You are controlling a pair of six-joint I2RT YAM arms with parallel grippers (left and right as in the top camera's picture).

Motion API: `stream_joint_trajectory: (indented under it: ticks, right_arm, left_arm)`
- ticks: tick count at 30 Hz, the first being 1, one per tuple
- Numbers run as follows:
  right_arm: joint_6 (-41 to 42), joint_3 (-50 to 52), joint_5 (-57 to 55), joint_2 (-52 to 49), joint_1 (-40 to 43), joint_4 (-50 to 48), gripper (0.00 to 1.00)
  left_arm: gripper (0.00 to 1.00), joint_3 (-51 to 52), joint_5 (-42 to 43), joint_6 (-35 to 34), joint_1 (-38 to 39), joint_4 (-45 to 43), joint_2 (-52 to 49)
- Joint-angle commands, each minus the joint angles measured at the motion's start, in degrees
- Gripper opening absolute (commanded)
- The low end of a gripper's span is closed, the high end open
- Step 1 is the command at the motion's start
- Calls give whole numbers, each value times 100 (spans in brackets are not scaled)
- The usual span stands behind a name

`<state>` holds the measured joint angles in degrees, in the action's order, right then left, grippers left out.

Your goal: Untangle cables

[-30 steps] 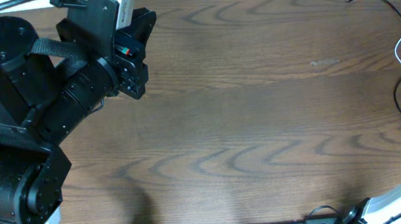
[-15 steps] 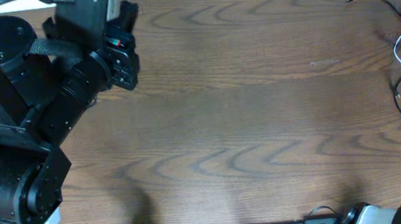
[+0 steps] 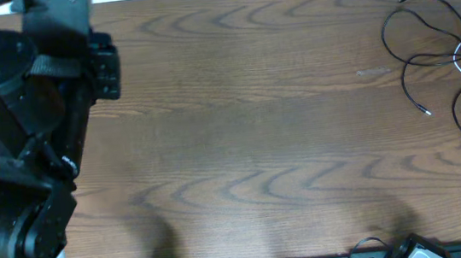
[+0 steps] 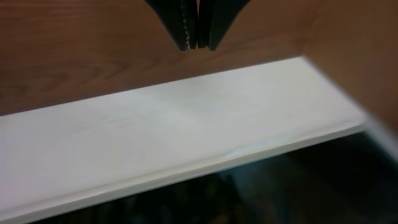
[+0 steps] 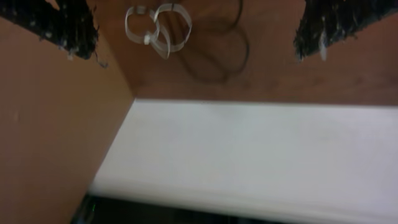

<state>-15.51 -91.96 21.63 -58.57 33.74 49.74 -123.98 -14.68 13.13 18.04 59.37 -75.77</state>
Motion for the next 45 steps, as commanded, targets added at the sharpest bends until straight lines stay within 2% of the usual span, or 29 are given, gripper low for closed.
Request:
stream_joint_trajectory:
  ticks: [1,4,8,14,21,22,23,26,29,33,34,35,36,45]
  right_arm:
    - [-46,-24,-70,68,-20,457,99]
    - [-415,-24,0,83,-31,990,99]
    - [-767,-24,678,166,-122,957,99]
    - [-772,-24,743,511,-120,988,99]
    - [-772,-15,741,656,-120,1082,99]
    - [-772,-15,741,656,-120,1156,99]
    - [-772,-15,741,656,-120,1303,99]
    - [-772,-15,741,656,-120,1541,99]
    - [-772,-15,741,656,-120,1773,99]
    - [-772,-15,741,656,-120,2168,99]
    - [-772,-15,743,656,-120,2238,99]
    - [-772,-15,743,654,-120,2295,99]
    - [-772,-15,728,656,-120,2343,99]
    - [-772,-15,723,656,-116,2664,99]
  left_arm:
    - [8,39,-968,118,-164,181,146]
    - [8,304,-984,-149,-472,219,262]
    - [8,1056,-986,-560,-769,153,680]
    - [8,1880,-835,-876,-800,-55,1558]
    - [14,1919,-697,-876,-800,-160,1845]
    - [17,1919,-695,-881,-800,-155,1808]
    - [38,1919,-623,-940,-800,-157,1729]
    - [47,1919,-350,-940,-800,-166,1685]
    - [67,1919,-229,-940,-800,-186,1679]
    - [73,1919,-229,-940,-800,-186,1679]
    - [78,1919,-229,-940,-800,-186,1679]
    - [92,1919,-229,-940,-800,-190,1676]
    - [95,1919,-229,-940,-800,-208,1676]
    - [95,1919,-227,-940,-800,-208,1676]
